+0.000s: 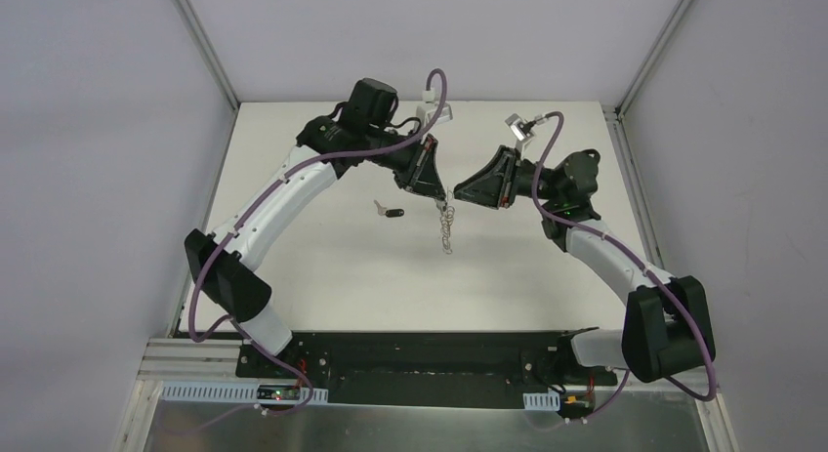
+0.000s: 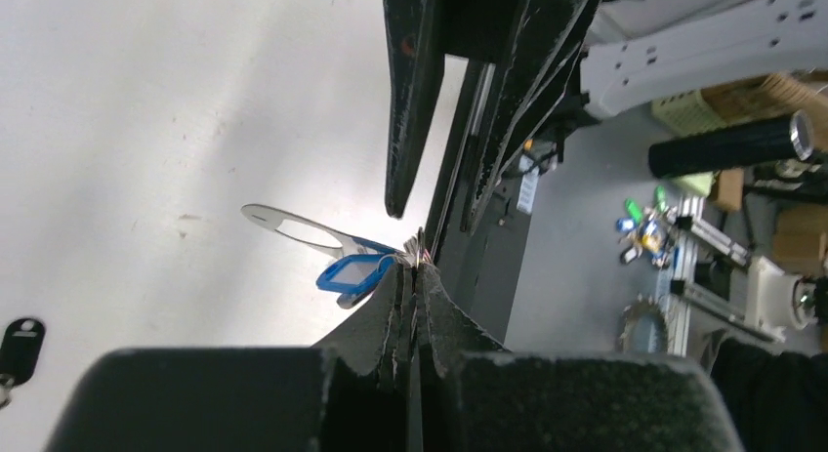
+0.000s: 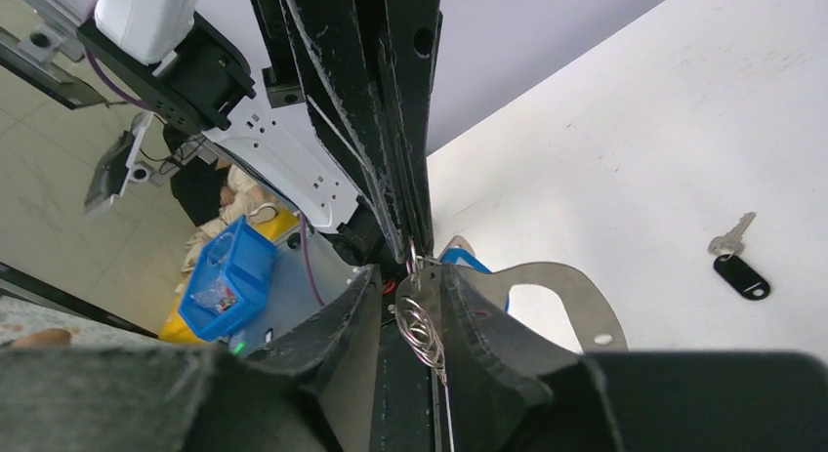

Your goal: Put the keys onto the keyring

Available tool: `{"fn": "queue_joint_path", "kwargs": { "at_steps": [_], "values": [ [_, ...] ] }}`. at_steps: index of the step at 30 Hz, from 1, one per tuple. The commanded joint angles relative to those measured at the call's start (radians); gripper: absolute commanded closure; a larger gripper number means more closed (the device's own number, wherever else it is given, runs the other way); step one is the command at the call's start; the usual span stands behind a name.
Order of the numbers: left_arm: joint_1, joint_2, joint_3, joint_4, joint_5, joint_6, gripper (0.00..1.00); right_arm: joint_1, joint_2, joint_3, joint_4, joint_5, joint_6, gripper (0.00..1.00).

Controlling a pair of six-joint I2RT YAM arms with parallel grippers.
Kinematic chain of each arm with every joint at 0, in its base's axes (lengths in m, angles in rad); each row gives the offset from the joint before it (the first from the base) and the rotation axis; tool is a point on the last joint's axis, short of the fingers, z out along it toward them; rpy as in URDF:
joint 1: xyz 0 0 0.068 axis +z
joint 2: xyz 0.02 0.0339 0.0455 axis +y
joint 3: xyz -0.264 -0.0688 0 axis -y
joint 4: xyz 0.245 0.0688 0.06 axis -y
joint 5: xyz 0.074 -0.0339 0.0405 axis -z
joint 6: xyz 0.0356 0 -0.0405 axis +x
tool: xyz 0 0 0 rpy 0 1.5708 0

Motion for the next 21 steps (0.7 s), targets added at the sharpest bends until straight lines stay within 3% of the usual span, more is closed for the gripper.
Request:
{"fn": "queue_joint_path", "kwargs": {
  "at_steps": [1, 4, 9, 21],
  "values": [
    [-0.059, 0.058, 0.18, -0.37, -0.1, 0.218, 1.0, -0.006, -0.052, 0.035, -0.014, -0.057, -0.1, 0.65],
    [-0.083, 0.094, 0.236, -0.438, -0.119, 0.234, 1.0, 0.006, -0.056, 0.034, -0.045, -0.073, -0.129, 0.59],
    [-0.108, 0.104, 0.257, -0.436, -0.12, 0.231, 1.0, 0.049, -0.068, 0.043, -0.228, -0.09, -0.288, 0.58],
    [-0.118, 0.12, 0.263, -0.44, -0.123, 0.242, 1.0, 0.089, -0.074, 0.047, -0.321, -0.128, -0.351, 0.72]
  ]
}}
